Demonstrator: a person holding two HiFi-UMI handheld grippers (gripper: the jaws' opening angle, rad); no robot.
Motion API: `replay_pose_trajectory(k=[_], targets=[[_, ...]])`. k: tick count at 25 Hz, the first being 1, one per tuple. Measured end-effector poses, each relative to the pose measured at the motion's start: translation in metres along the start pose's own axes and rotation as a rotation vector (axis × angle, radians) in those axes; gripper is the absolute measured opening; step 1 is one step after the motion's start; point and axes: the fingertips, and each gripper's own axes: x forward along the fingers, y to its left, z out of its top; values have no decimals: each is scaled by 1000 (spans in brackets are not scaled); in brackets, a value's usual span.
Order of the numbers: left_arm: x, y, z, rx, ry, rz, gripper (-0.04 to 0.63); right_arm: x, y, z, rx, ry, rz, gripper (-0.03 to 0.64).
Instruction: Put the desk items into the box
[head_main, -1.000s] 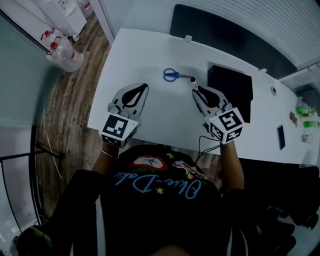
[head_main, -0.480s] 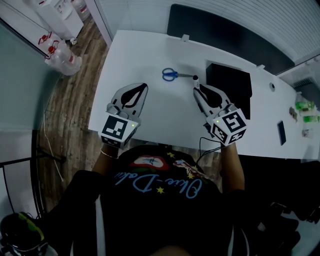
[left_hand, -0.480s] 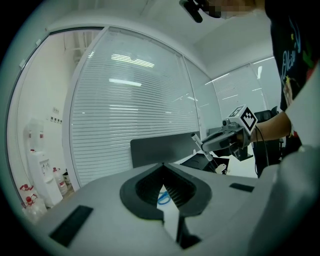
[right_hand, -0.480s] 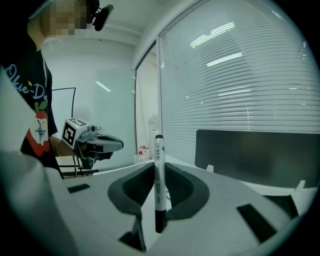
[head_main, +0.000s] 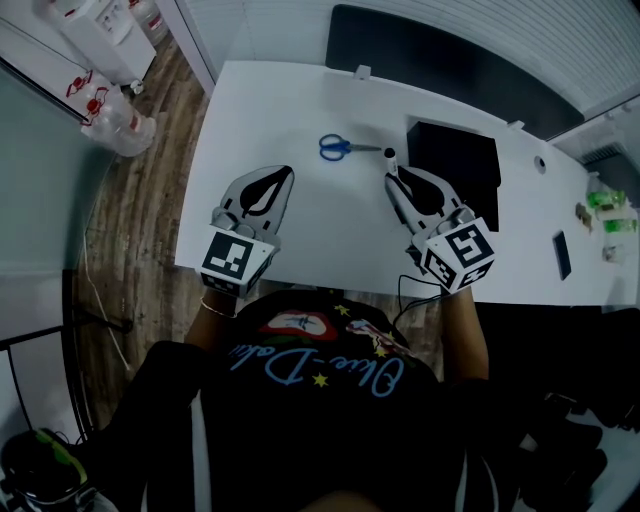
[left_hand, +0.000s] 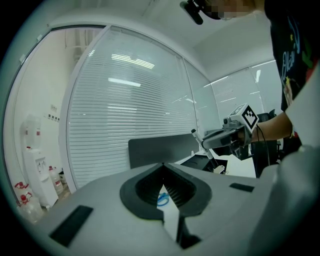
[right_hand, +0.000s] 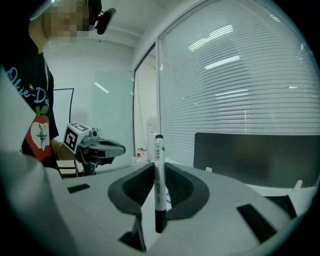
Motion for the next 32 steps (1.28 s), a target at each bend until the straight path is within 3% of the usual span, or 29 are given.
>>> replay_pose_trajectory(k=[9,18,25,32], targets=[[13,-3,4,23,13,-49,8,-10,-5,2,14,-12,-52,74],[34,-14,-3,-10,-7,-136,8,-27,-17,2,45,-25,-141,74],[49,-19,-7,-19,22,-191,8,-43,-30,1,76,-22,-196,74],[52,-15,-6,-88,-3,-248,8,-59,-43,5,99,-24,-228,74]])
